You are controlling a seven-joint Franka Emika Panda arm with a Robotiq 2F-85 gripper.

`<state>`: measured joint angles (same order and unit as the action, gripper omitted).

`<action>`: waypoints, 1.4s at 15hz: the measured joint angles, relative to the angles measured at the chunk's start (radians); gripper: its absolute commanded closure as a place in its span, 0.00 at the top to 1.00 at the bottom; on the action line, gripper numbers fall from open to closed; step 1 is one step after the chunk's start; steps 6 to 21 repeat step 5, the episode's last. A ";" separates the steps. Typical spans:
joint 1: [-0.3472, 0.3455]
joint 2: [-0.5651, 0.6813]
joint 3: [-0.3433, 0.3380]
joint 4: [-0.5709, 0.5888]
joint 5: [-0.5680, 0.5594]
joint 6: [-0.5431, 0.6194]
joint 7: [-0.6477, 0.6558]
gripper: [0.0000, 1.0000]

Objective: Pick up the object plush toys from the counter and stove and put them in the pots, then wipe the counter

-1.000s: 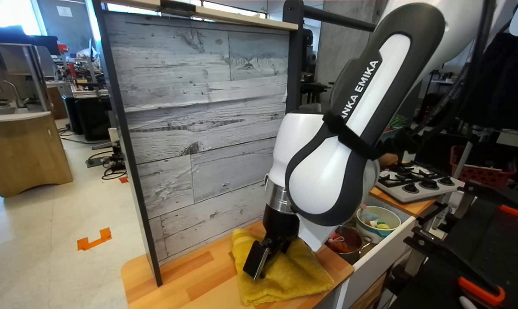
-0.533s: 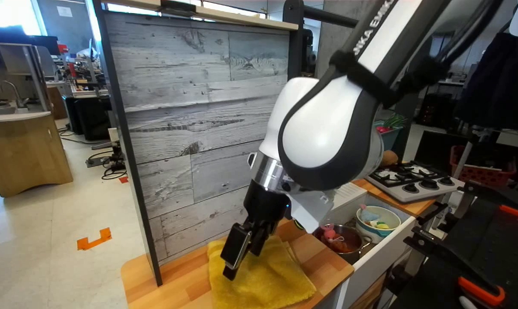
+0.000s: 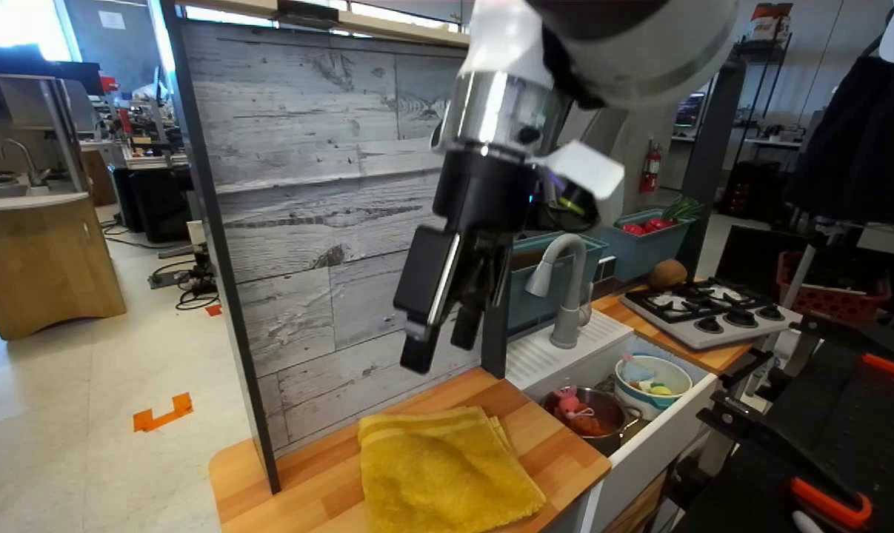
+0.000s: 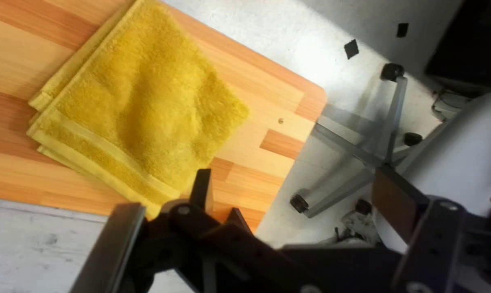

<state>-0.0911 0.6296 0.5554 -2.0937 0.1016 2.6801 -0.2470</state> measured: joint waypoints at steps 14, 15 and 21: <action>-0.080 -0.091 0.068 -0.066 0.062 -0.027 -0.058 1.00; -0.080 -0.091 0.068 -0.066 0.062 -0.027 -0.058 1.00; -0.080 -0.091 0.068 -0.066 0.062 -0.027 -0.058 1.00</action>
